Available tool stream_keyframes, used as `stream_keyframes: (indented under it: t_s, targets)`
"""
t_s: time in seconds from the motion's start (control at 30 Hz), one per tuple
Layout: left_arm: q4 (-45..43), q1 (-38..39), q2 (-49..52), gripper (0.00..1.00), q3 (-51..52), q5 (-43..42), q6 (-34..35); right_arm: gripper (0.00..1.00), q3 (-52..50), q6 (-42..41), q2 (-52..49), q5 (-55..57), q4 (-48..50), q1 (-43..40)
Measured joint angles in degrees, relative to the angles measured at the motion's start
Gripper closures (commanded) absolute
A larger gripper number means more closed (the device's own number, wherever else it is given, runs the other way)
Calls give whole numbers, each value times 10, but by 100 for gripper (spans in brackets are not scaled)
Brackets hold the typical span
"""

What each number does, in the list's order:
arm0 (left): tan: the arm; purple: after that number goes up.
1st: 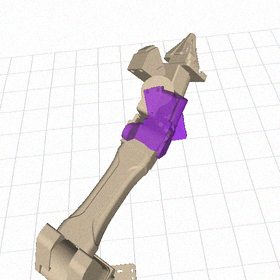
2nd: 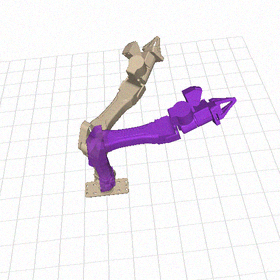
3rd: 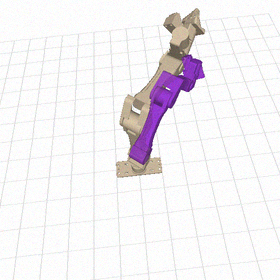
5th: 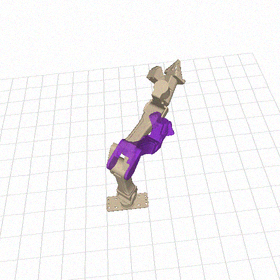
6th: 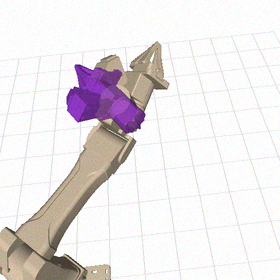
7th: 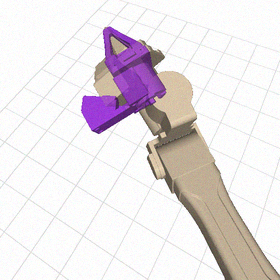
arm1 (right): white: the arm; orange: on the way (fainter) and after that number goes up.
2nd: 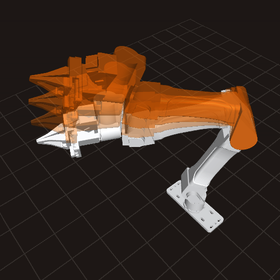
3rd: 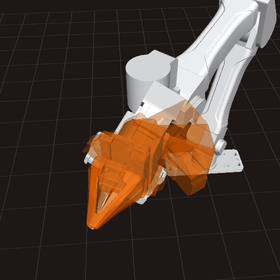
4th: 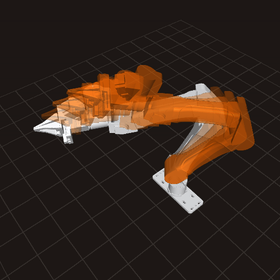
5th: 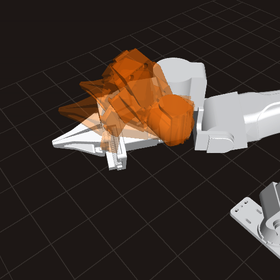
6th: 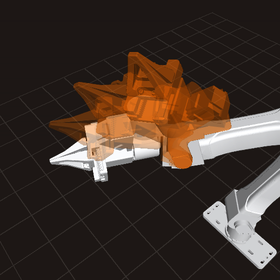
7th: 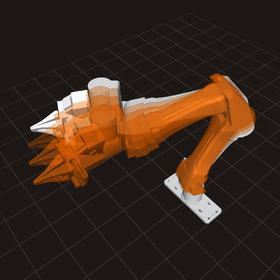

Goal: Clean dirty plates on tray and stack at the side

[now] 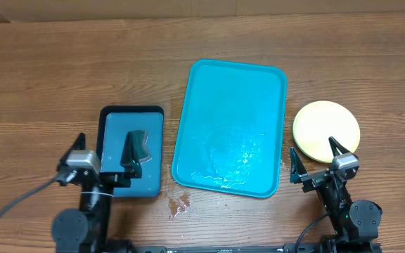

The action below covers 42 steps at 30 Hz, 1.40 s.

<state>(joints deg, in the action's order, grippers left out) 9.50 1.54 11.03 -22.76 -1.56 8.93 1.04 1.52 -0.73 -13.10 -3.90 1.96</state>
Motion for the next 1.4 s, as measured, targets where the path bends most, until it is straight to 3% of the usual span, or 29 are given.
stream_keyframes:
  t_s: [0.17, 0.33, 0.63, 0.83, 1.4]
  targets:
    - [-74, 0, -88, 0, 108, -4, -6, 0, 0, 0, 0, 0, 0, 0]
    - [-168, 0, -101, 0, 195, -9, -4, 0, 0, 0, 0, 0, 0, 0]
    - [-153, 0, -103, 0, 223, -13, -1, 0, 0, 0, 0, 0, 0, 0]
    - [-54, 0, -101, 0, 223, -12, 0, 0, 0, 0, 0, 0, 0, 0]
    - [-53, 0, -101, 0, 223, -12, 0, 0, 0, 0, 0, 0, 0, 0]
